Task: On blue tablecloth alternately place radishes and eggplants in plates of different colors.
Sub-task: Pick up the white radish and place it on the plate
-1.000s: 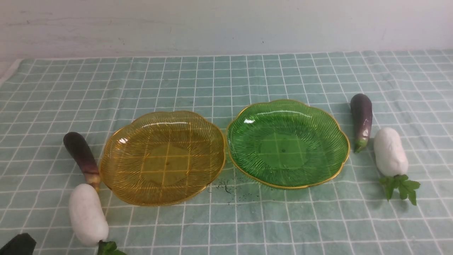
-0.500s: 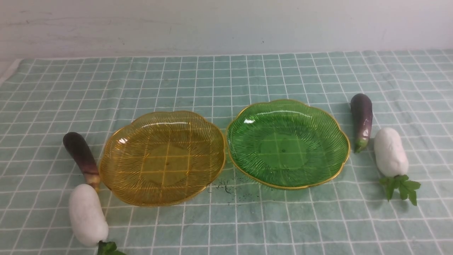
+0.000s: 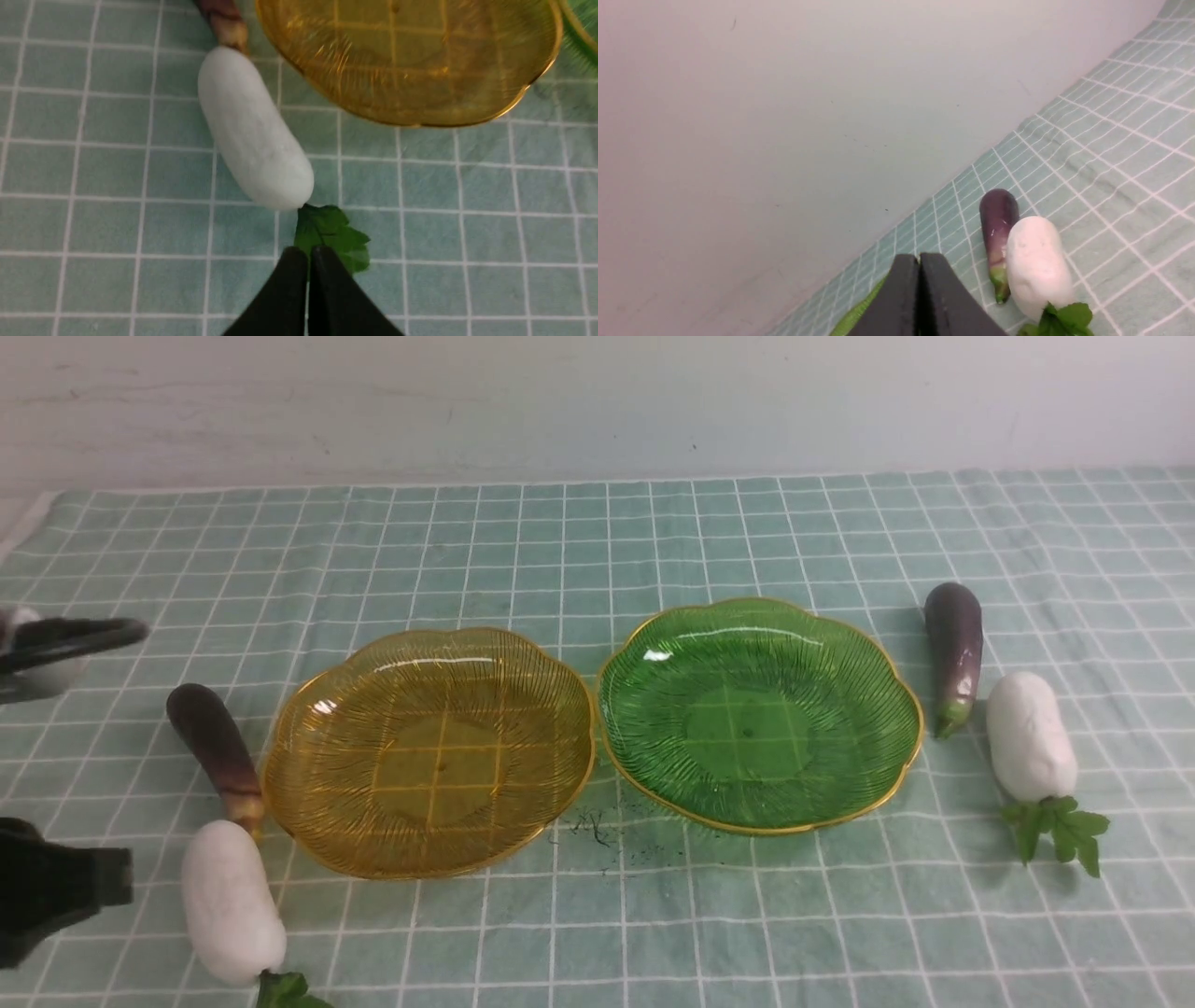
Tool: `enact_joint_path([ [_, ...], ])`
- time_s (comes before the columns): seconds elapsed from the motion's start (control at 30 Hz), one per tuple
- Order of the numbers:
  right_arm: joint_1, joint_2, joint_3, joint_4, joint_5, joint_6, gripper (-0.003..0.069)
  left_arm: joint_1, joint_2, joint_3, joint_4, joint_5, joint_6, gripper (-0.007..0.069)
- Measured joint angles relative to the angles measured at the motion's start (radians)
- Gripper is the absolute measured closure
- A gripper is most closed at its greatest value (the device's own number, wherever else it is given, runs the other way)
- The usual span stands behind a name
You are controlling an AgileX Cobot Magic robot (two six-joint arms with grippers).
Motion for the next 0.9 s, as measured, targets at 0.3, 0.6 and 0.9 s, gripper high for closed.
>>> enact_joint_path([
  [0.3, 0.0, 0.003, -0.053, 0.045, 0.125, -0.032, 0.0674, 0.0, 0.305, 0.0, -0.032, -0.078, -0.029, 0.0632],
  [0.6, 0.0, 0.394, -0.432, 0.038, 0.483, -0.36, 0.0674, 0.0, 0.464, 0.0, -0.052, -0.174, 0.001, 0.0522],
  [0.9, 0.0, 0.663, -0.548, 0.037, 0.587, -0.477, 0.0674, 0.0, 0.568, -0.001, -0.053, -0.239, 0.003, 0.0122],
])
